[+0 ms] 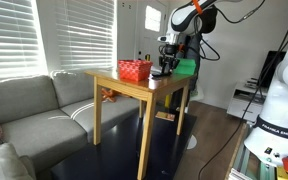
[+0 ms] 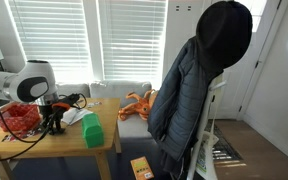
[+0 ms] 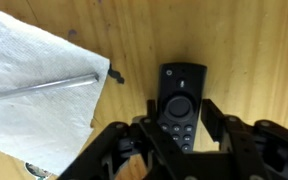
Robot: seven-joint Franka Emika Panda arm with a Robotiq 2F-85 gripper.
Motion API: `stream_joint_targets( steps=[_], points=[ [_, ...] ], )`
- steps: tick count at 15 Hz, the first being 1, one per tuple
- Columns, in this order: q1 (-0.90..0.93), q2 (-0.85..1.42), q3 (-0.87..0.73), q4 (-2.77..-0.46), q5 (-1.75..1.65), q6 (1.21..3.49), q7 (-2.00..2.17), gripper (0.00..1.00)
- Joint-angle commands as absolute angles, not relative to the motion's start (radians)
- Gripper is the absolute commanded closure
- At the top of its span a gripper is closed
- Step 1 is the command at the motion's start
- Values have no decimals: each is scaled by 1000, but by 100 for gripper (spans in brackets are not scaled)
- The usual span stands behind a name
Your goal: Put the remote control in the middle of the table
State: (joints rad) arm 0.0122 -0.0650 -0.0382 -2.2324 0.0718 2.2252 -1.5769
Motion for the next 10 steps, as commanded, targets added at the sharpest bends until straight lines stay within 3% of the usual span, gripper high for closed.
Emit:
stream_joint_targets(
  steps=[1,4,10],
  points=[
    [7,-73,-32,-2214,7,2205,-1554,19],
    [9,-88,-34,-2190,45,2173,-1534,1],
    [12,-150,-22,-2073,70,1933,-1209,0]
  ],
)
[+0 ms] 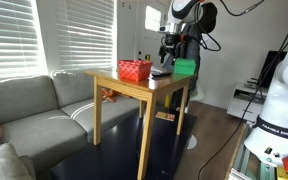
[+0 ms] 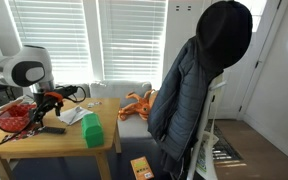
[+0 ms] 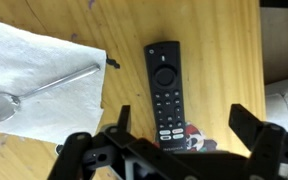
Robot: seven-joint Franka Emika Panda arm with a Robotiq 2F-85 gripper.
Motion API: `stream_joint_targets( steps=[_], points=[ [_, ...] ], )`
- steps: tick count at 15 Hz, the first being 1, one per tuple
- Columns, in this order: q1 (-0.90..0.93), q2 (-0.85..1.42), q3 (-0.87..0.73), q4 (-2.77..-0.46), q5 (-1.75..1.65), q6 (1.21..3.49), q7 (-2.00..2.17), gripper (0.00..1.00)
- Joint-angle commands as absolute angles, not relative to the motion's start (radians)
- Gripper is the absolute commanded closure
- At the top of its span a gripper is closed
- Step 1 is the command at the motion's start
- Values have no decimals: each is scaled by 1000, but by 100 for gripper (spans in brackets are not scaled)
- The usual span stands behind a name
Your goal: Put the remote control in the middle of the table
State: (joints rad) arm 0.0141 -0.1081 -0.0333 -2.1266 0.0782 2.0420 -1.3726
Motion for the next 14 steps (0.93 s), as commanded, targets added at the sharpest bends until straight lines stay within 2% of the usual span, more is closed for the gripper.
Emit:
stream_joint_targets(
  steps=[1,7,8,14],
  points=[
    [12,-164,-22,-2060,75,1908,-1151,0],
    [13,-266,-16,-2057,52,1883,-797,0],
    [27,-220,-34,-2039,69,1891,-895,0],
    [28,-217,-36,-2039,69,1891,-885,0]
  ],
)
